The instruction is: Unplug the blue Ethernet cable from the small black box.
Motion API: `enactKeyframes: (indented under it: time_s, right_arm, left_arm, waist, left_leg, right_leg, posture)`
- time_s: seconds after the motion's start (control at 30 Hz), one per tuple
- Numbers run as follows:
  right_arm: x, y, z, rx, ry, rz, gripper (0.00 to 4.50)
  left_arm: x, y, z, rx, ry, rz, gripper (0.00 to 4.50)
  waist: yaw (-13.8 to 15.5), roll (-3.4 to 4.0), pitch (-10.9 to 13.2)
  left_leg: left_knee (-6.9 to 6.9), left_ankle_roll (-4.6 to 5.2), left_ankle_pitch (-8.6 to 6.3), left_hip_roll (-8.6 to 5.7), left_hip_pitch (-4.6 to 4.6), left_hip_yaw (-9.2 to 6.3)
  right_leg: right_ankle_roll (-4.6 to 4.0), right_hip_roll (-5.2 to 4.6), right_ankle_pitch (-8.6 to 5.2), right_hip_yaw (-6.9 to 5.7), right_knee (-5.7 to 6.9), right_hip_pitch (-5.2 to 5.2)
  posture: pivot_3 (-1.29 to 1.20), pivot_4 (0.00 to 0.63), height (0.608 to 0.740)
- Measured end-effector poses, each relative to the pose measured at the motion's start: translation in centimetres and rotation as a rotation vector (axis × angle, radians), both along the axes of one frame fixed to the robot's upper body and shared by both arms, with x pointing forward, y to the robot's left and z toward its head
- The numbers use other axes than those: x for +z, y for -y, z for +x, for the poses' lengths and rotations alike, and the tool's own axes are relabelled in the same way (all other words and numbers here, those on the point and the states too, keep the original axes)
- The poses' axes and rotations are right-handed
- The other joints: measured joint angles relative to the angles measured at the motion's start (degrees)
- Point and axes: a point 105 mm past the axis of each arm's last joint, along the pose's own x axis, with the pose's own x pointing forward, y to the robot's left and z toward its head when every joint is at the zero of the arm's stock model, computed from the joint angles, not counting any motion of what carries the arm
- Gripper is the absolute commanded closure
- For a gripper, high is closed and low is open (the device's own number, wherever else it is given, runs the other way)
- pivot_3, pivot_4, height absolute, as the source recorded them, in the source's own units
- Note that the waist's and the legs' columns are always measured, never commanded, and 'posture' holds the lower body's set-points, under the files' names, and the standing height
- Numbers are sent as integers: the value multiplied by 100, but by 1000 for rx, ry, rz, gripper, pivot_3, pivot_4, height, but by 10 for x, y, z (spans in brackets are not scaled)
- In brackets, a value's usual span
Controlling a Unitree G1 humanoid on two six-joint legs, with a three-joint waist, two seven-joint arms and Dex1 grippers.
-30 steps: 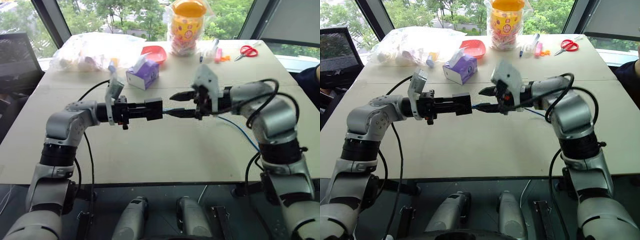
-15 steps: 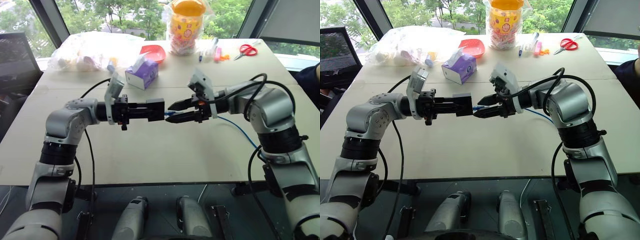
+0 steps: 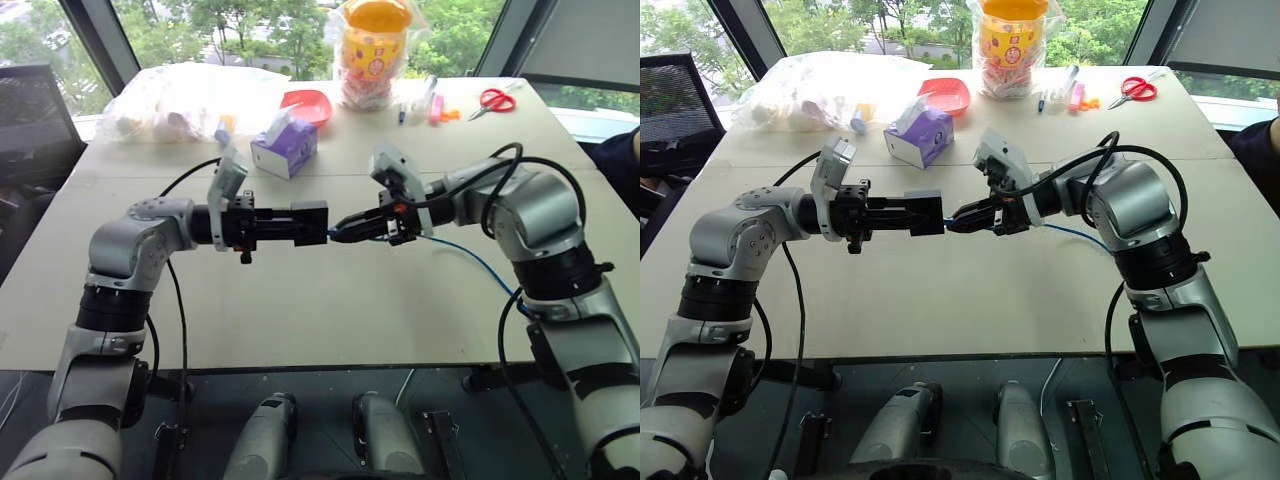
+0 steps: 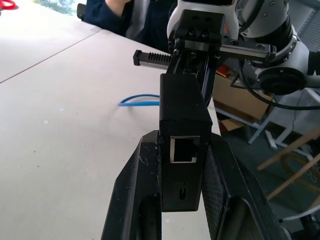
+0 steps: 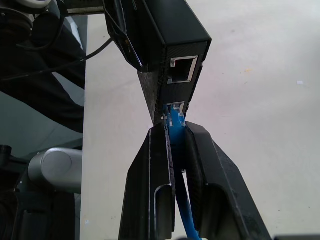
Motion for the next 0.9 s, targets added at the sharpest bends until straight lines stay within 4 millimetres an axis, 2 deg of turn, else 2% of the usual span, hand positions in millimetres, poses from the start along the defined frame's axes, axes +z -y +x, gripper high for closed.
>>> enactKeyframes:
  time_s: [0.3,0.9]
  right_arm:
    - [-5,-2,-8,27,-95,-34,4429]
    - [-5,-7,-10,45,-99,-75,4429]
  left_arm:
    - [-6,2,-8,-42,41,45,4037]
    - [-7,-1,-11,-50,77,68,4037]
  waist:
    - [-2,0,0]
    - [0,0,0]
  left_leg:
    - [0,0,0,1,0,0]
    - [0,0,0,0,-1,0]
  right_leg:
    - [-12,0,-7,0,0,-1]
    - [-6,0,-4,0,0,-2]
  posture:
    - [0,150,740]
    - [0,150,740]
